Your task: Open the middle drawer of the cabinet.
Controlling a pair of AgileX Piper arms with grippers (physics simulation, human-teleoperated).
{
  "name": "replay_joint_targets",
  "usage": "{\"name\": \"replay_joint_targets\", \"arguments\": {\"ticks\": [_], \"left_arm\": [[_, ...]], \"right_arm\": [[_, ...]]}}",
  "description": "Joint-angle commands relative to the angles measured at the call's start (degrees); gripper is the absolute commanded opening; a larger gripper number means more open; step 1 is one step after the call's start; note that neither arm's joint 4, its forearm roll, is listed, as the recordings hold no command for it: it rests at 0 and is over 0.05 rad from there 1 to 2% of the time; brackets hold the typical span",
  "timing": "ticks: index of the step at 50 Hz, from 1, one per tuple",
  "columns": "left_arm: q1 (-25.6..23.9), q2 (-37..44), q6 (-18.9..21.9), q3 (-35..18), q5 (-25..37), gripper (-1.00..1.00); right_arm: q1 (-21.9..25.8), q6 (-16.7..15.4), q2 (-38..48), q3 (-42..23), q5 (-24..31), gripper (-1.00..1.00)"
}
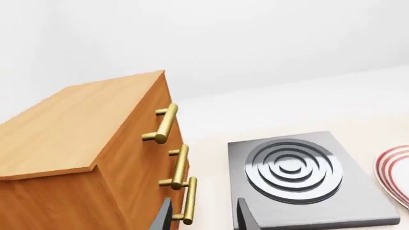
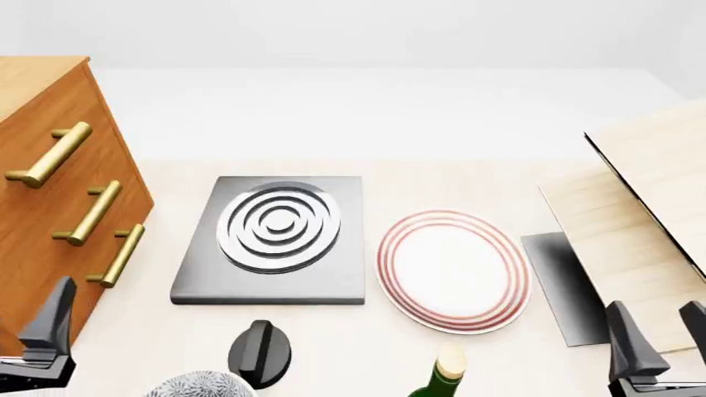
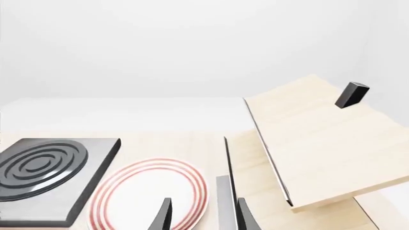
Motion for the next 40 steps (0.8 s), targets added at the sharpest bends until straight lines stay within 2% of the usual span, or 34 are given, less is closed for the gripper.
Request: {"name": "replay_joint_targets", "arguments": {"ticks": [1,5,8,10,11,16,19,24,25,31,34,40], "left_arm": [[-0.3,4.0,8.1,-8.0,3.3,1.0],[-1.0,5.9,11.4,-9.8,3.1,1.0],[-1.2,7.2,15.5,-10.7,2.4,1.0],[-2.0,7.6,19.9,-11.0,1.1,1.0],[-2.0,7.6,19.9,-10.9,1.1,1.0],[-3.2,12.3,26.5,-11.2,-3.0,1.0],[-4.3,12.8,31.2,-10.2,-4.6,1.0],[-5.1,12.7,35.0,-10.2,-4.7,1.0],[-5.4,12.8,37.5,-9.1,-5.9,1.0],[-6.7,12.4,43.4,-7.2,-7.3,1.0],[-6.7,13.4,47.4,-6.1,-9.7,1.0],[-7.2,16.4,52.3,-3.8,-14.9,1.0]], "right_arm": [[0.5,0.1,-0.2,0.0,0.0,1.0],[0.5,0.0,-0.1,0.0,0.0,1.0],[0.4,0.0,-0.1,0.0,0.0,1.0],[0.5,-0.1,-0.1,0.0,0.0,1.0],[0.5,-0.1,-0.1,0.0,0.0,1.0],[0.5,-0.1,-0.1,0.0,0.0,1.0],[0.4,-0.1,-0.1,0.0,0.0,1.0],[0.5,-0.1,-0.1,0.0,-0.1,1.0],[0.5,-0.1,-0.1,-0.1,0.0,1.0],[0.4,-0.1,-0.1,0.0,0.0,1.0],[0.4,-0.1,-0.1,-0.1,0.0,1.0],[0.5,0.0,-0.1,-0.1,0.0,1.0]]}}
